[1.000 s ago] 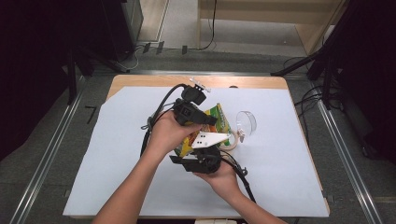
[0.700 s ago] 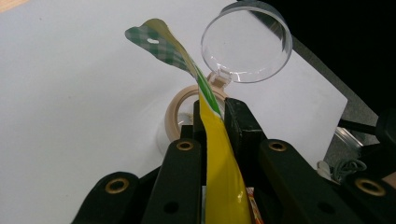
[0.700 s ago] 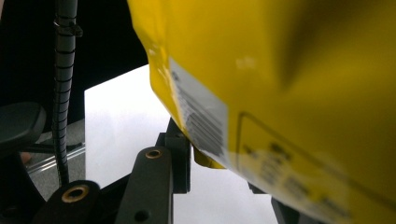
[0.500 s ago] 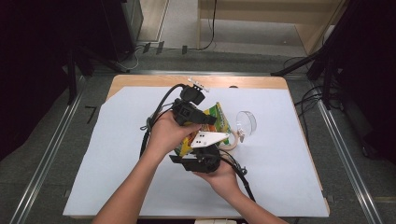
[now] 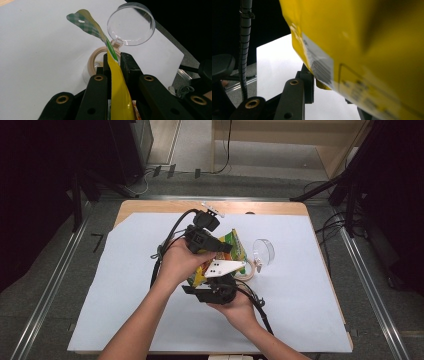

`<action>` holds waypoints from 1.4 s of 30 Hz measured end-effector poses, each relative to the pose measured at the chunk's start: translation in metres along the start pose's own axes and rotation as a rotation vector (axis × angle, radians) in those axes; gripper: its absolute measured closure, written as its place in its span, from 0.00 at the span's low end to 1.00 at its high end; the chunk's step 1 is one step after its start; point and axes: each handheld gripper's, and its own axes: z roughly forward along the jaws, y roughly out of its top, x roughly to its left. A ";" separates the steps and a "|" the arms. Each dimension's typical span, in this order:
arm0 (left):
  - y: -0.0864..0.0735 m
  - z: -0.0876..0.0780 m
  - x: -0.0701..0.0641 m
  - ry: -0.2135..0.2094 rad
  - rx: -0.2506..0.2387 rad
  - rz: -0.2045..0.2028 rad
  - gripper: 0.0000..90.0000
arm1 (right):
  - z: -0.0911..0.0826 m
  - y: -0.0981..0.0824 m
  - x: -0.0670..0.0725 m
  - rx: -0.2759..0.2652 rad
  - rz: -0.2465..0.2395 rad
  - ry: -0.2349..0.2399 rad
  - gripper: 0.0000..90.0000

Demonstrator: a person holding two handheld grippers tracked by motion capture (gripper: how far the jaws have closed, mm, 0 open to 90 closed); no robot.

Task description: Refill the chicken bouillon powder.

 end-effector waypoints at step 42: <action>0.006 0.001 -0.001 0.002 0.036 -0.007 0.92 | 0.001 0.002 0.001 -0.023 0.037 0.015 0.77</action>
